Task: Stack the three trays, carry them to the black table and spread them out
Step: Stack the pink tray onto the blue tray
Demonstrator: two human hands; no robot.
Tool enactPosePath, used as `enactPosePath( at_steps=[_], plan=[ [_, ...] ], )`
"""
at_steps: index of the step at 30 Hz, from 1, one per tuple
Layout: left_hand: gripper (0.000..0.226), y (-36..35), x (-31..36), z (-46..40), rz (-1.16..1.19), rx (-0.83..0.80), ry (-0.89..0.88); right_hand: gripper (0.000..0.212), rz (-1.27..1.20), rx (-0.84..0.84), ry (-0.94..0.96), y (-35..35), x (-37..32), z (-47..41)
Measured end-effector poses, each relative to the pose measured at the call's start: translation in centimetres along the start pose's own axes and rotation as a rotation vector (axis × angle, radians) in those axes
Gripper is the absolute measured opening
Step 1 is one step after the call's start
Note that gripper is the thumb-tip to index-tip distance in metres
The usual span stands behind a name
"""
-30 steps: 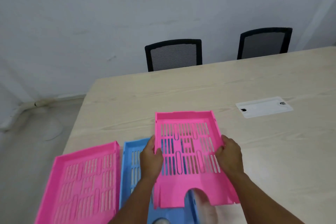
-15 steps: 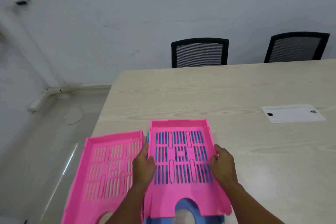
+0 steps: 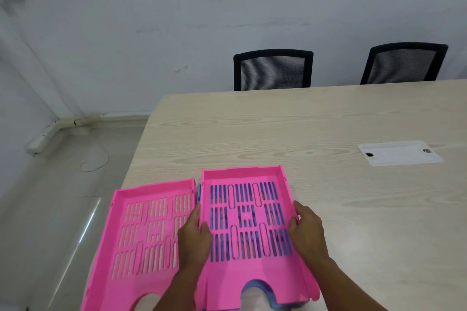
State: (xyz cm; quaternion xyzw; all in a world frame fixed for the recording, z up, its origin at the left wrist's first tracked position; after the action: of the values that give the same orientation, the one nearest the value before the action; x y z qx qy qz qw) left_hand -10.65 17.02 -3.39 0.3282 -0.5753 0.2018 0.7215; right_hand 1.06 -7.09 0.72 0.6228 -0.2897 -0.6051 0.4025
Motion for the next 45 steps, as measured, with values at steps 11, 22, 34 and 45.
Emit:
enactPosePath(
  at_steps=[11, 22, 34, 45],
  plan=[
    [0.059, 0.8, -1.9, 0.8, -0.037, 0.103, 0.02, 0.038, 0.014, -0.055, 0.084, -0.7, -0.8, -0.7],
    [0.058, 0.7, -1.4, 1.3, -0.018, 0.078, 0.024, 0.044, 0.018, -0.041, 0.09, -0.6, -0.4, -1.2],
    [0.057, 0.6, -1.0, 1.2, -0.085, 0.054, 0.035, 0.041, 0.007, -0.067, 0.099, -0.7, 0.2, -1.0],
    [0.055, 1.0, -1.9, 1.3, -0.117, 0.021, 0.035, 0.035, -0.131, -0.06, -0.007, -1.4, 1.0, 0.2]
  ],
)
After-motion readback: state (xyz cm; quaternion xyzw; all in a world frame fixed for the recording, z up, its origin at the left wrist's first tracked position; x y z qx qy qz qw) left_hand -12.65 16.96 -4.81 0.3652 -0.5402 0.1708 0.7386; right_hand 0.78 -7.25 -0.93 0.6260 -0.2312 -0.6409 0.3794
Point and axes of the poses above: each hand's wrist, its own z-axis away from the middle knuckle, its own y-axis out of the back of the hand, x = y × z, the point moved 2 cm from there along -z, towards the middle knuckle, and after that the axes turned 13 degrees about z, right-handed, at the moved point
